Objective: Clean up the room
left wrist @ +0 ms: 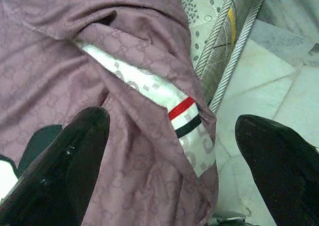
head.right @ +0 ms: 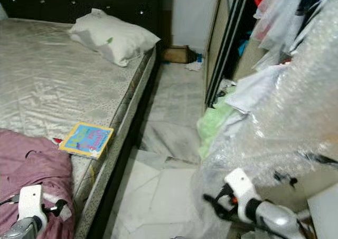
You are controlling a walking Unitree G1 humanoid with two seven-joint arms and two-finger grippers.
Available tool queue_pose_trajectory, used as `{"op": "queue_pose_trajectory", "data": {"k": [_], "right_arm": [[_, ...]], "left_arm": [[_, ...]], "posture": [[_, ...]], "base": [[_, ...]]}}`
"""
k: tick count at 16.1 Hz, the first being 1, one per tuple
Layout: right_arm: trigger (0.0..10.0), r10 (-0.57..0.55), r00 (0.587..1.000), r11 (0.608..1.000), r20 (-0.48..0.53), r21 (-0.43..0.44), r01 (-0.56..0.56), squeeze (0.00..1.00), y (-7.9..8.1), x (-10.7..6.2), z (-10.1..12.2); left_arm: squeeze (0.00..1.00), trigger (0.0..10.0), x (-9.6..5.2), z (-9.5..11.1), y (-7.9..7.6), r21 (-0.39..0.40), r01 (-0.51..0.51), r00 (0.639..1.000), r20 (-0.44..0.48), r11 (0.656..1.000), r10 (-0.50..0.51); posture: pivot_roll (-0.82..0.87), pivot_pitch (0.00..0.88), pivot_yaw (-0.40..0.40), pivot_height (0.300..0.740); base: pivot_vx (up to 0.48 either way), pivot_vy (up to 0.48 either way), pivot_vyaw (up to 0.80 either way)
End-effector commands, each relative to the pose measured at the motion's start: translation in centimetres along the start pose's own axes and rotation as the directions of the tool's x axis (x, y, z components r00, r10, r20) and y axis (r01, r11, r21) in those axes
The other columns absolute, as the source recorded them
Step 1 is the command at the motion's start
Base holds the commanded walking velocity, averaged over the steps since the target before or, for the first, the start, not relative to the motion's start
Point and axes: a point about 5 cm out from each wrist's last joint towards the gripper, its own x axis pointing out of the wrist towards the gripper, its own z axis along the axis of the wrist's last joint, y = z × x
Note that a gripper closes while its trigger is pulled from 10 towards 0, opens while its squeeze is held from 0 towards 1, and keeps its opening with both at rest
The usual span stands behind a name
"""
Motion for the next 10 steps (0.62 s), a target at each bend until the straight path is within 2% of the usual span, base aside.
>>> {"op": "queue_pose_trajectory", "data": {"k": [1, 2, 3, 4, 6, 8, 9, 10], "right_arm": [[10.0, 0.031, 0.999, 1.000, -0.024, -0.002, -0.031, 0.00, 0.0, -0.7, -0.1], [10.0, 0.057, 0.990, 0.998, -0.130, 0.048, -0.051, 0.00, 0.3, -3.0, -2.9], [10.0, 0.033, 0.978, 0.996, -0.208, 0.086, -0.015, 0.00, 0.2, -4.3, -5.0], [10.0, -0.027, 0.959, 0.989, -0.281, 0.129, 0.065, 0.00, 0.0, -5.1, -6.9], [10.0, -0.052, 0.941, 0.972, -0.334, 0.198, 0.124, 0.00, 1.0, -5.6, -8.7], [10.0, -0.081, 0.967, 0.961, -0.241, 0.239, 0.140, 0.00, 2.4, -5.2, -8.6], [10.0, -0.032, 0.984, 0.972, -0.173, 0.224, 0.071, 0.00, 3.4, -5.3, -7.7], [10.0, 0.000, 0.989, 0.979, -0.145, 0.200, 0.029, 0.00, 3.7, -5.5, -7.0]], "left_arm": [[0.00, 10.0, -0.2, -0.5, 0.6, 0.001, -0.012, 1.000, -0.025, 1.000, 0.012], [0.00, 10.0, -0.2, -0.6, 0.6, 0.008, -0.006, 0.999, -0.032, 1.000, 0.006], [0.00, 10.0, -0.2, -0.6, 0.4, 0.016, 0.001, 0.999, -0.039, 1.000, 0.000], [0.00, 10.0, -0.1, -0.6, 0.2, 0.023, 0.004, 0.999, -0.042, 1.000, -0.003], [0.00, 10.0, 0.0, -0.3, -0.3, 0.021, 0.019, 0.999, -0.037, 1.000, -0.018], [0.00, 10.0, 0.2, 0.0, -0.4, 0.023, 0.021, 0.999, -0.030, 1.000, -0.020], [0.00, 10.0, 0.2, 0.2, -0.4, 0.028, 0.022, 0.999, -0.026, 0.999, -0.021], [0.00, 10.0, 0.2, 0.3, -0.3, 0.029, 0.022, 0.999, -0.024, 0.999, -0.021]], "posture": [[-0.14, 0.040, -0.019, 0.740], [-0.15, 0.041, -0.019, 0.740], [-0.15, 0.041, -0.017, 0.740], [-0.16, 0.040, -0.015, 0.740], [-0.16, 0.042, -0.014, 0.740], [-0.17, 0.041, -0.011, 0.740], [-0.17, 0.041, -0.007, 0.740], [-0.18, 0.042, -0.002, 0.740]], "base": [[0.000, 0.000, 0.00], [0.000, 0.000, 0.00], [0.000, 0.000, 0.00], [0.000, 0.000, 0.00], [0.000, 0.000, 0.00], [0.000, 0.000, 0.00], [0.000, 0.000, 0.00], [0.000, 0.000, 0.00]]}}
